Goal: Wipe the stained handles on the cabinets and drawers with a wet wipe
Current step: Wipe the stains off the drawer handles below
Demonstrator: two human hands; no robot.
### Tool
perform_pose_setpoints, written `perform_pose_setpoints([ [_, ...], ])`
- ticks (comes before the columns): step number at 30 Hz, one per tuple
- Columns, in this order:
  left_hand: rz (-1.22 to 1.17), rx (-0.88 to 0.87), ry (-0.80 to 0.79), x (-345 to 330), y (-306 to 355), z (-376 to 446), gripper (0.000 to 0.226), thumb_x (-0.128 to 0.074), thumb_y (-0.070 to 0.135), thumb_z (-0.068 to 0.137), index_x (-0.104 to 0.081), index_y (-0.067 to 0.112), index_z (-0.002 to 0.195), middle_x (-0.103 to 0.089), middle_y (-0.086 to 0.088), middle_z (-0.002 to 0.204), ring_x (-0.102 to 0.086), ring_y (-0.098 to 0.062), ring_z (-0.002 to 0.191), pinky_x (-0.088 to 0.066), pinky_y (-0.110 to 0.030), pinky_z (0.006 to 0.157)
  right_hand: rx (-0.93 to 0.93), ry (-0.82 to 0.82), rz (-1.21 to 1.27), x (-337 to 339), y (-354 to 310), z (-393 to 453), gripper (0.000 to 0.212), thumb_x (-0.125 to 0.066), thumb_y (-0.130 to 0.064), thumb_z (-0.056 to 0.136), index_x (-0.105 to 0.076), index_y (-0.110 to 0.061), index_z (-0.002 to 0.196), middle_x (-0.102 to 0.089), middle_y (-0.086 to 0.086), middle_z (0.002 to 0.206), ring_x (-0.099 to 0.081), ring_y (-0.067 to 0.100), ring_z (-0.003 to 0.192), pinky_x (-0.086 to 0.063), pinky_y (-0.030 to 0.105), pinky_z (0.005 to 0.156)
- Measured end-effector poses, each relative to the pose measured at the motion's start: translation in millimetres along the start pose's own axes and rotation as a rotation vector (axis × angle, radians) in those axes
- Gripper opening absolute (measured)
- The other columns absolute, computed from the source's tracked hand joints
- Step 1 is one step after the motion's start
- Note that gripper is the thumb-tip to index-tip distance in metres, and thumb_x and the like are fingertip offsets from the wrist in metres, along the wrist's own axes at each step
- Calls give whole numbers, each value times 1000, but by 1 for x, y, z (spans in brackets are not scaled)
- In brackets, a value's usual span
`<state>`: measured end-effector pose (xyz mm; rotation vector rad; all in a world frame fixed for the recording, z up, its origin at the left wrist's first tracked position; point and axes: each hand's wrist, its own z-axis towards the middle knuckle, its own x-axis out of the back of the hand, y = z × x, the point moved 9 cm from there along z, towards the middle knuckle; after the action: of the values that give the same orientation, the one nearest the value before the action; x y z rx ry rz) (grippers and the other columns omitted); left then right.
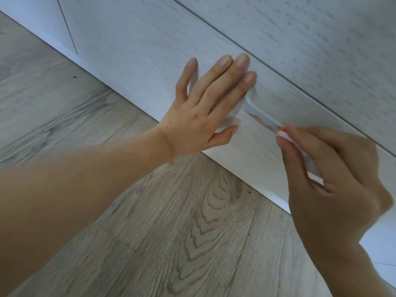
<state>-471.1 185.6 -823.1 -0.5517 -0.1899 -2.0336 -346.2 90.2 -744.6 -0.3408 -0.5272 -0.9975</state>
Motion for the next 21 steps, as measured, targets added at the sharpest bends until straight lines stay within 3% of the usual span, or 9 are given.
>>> perform_pose_setpoints([
  [2,6,-3,-5,1,-3,0,70,-33,47,96,-12,8,151,-19,-14,146,-13,-25,139,-7,-47,114,-25,-8,12,2,1,-2,12,-66,-7,92,-68,-3,103,-58,1,88,-61,27,75,-49,26,72],
  [7,-13,18,-26,0,1,3,65,-34,47,96,-20,8,145,-18,-15,145,-14,-27,138,-9,-49,112,-33,5,44,-10,-8,10,9,-67,-5,90,-72,-1,96,-62,3,82,-59,24,74,-40,12,77],
  [11,-25,20,-40,2,0,1,69,-31,47,97,-13,8,151,-18,-14,146,-13,-26,139,-8,-49,113,-83,32,118,-8,-6,12,11,-69,-10,89,-69,-7,100,-63,-1,88,-60,16,77,-42,8,77],
  [14,-23,5,-50,2,-2,1,62,-31,46,97,-21,9,145,-19,-13,147,-15,-26,138,-9,-48,113,-112,62,147,0,1,8,16,-70,-10,88,-65,-10,103,-64,-2,95,-63,18,80,-45,12,79],
  [18,-51,15,-54,1,0,1,61,-33,46,97,-23,9,144,-20,-13,146,-20,-29,137,-9,-49,112,-9,0,78,-3,-4,3,12,-70,-6,87,-68,-2,99,-65,3,93,-64,28,78,-53,28,72],
  [21,-54,19,-44,2,0,2,62,-33,47,96,-25,7,143,-20,-14,145,-22,-30,136,-11,-51,112,21,37,50,-10,-12,7,8,-70,-2,87,-71,2,94,-66,6,87,-64,29,75,-48,18,77],
])
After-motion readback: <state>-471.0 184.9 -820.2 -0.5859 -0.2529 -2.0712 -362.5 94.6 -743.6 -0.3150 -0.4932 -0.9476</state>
